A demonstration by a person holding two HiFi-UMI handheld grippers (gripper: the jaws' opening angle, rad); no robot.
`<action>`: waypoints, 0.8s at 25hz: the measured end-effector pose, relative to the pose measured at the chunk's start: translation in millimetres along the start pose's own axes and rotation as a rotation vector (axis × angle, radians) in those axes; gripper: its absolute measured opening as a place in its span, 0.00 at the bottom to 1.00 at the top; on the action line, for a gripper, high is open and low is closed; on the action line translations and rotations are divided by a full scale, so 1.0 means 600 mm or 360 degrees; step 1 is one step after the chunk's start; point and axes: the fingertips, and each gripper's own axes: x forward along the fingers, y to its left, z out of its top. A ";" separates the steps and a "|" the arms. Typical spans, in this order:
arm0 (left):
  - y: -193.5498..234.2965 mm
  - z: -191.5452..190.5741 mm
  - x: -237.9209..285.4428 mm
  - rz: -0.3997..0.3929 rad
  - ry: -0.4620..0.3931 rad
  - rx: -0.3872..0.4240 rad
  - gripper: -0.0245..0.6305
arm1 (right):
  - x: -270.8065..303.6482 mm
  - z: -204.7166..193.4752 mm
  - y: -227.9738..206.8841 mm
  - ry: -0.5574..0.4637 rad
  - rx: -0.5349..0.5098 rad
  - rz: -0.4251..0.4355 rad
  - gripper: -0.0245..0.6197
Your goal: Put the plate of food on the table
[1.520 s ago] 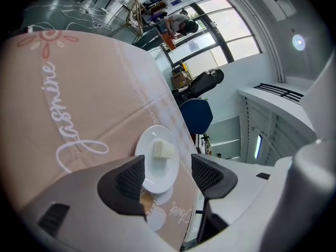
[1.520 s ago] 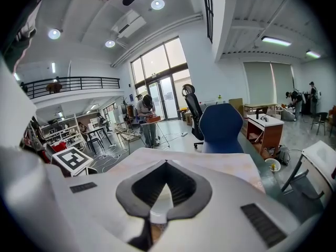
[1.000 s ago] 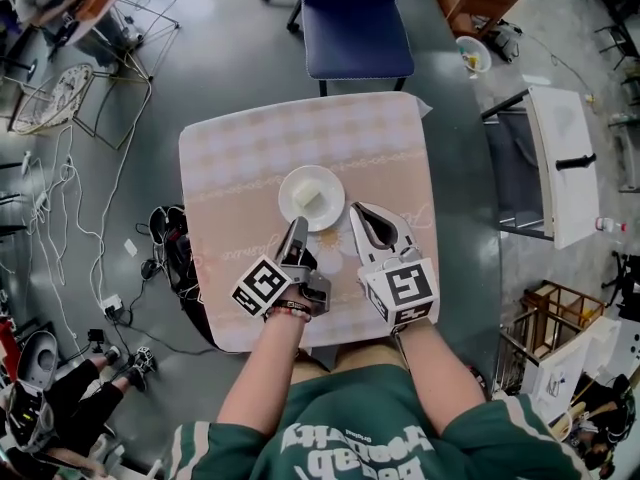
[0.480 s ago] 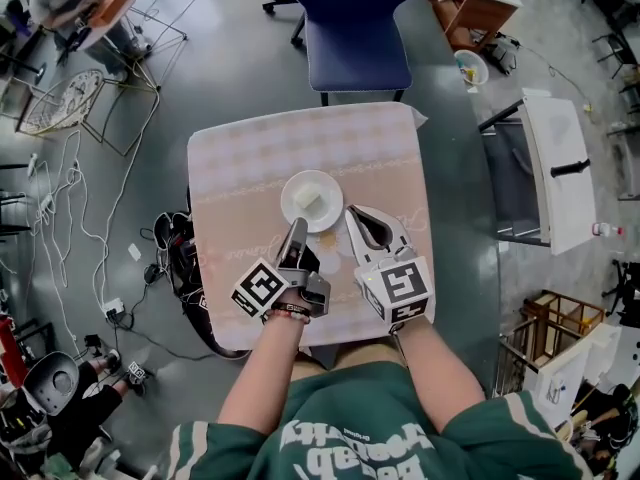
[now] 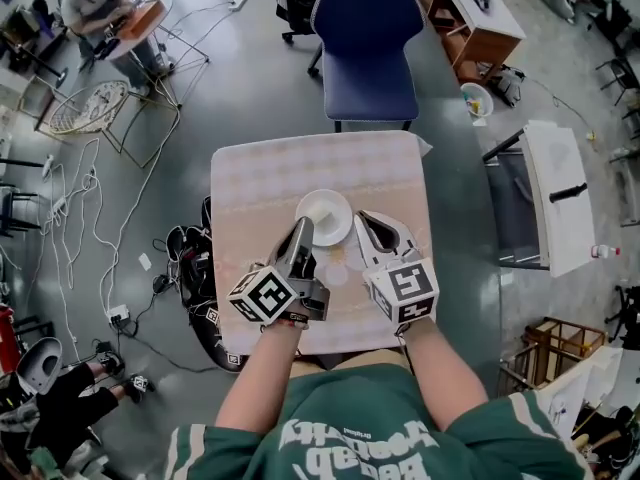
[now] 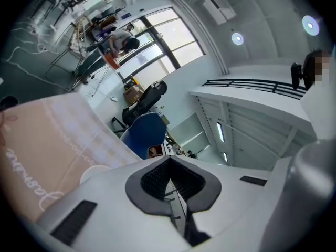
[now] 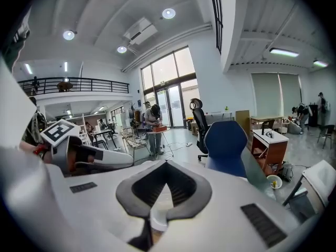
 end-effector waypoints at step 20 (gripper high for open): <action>-0.153 0.070 -0.120 -0.0203 0.0089 0.1184 0.05 | -0.077 0.105 0.096 -0.0105 -0.0137 -0.0017 0.06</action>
